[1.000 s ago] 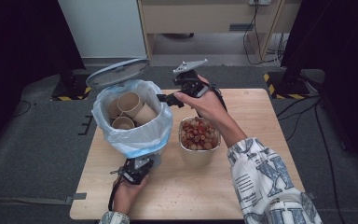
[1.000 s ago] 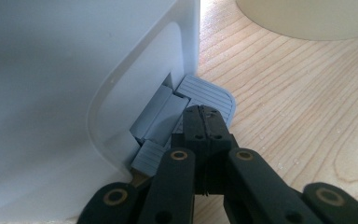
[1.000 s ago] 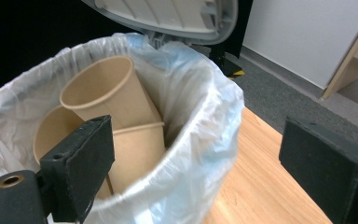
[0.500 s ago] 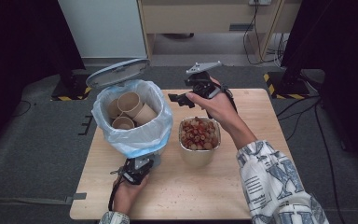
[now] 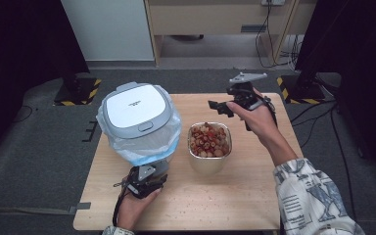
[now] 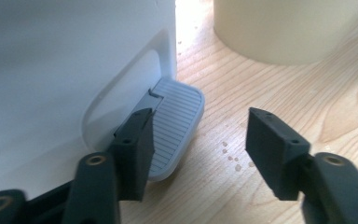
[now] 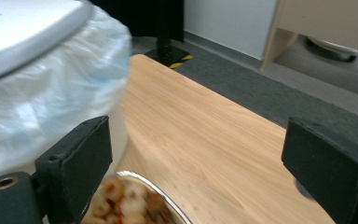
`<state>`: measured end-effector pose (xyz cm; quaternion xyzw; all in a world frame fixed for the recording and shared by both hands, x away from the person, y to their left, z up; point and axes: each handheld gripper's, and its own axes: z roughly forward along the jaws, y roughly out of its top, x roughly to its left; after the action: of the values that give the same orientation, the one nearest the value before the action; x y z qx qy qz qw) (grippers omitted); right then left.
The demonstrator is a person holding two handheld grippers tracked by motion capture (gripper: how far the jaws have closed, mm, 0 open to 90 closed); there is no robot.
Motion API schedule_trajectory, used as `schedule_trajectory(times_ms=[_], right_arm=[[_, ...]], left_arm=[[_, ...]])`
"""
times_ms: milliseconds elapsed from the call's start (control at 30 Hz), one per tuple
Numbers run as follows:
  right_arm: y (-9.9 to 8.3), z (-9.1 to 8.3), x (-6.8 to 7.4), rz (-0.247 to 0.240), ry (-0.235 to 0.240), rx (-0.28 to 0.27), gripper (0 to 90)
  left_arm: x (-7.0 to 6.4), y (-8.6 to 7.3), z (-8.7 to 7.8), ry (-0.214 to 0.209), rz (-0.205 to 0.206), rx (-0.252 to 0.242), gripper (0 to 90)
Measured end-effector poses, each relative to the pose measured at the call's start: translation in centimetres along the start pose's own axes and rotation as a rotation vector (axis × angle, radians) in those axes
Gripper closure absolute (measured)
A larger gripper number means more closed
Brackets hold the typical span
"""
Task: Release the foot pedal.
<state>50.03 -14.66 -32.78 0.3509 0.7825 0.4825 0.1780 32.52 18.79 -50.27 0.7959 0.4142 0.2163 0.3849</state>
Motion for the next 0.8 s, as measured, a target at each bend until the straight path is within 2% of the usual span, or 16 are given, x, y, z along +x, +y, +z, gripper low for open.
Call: schedule_trajectory(times_ms=[167,267,400,533,667,800], right_arm=[[-2.3,-2.2,-1.6,0.027,-0.089,-0.020,6.8],[-4.3,-3.2,-2.4,0.047,-0.133,-0.027,6.6],[-6.9,-3.9,-3.2,0.068,-0.175,-0.018,6.7],[-9.3,-4.3,-3.5,0.079,-0.186,-0.003,7.0],[-11.8,-4.5,-3.4,0.085,-0.191,0.025,7.3],[-13.8,-4.7,-3.2,0.101,-0.196,0.040,8.1]], left_arm=[[-0.3,-0.2,-1.0,-0.028,-0.029,-0.032,34.5],[-0.1,-0.4,-1.5,-0.045,-0.014,-0.023,31.5],[0.0,-0.6,-1.9,-0.056,-0.018,-0.038,30.4],[0.3,-0.7,-1.8,-0.059,-0.014,-0.025,28.9],[0.3,-0.9,-1.8,-0.064,0.009,-0.010,28.0],[0.4,-1.2,-2.0,-0.071,0.008,-0.015,27.1]])
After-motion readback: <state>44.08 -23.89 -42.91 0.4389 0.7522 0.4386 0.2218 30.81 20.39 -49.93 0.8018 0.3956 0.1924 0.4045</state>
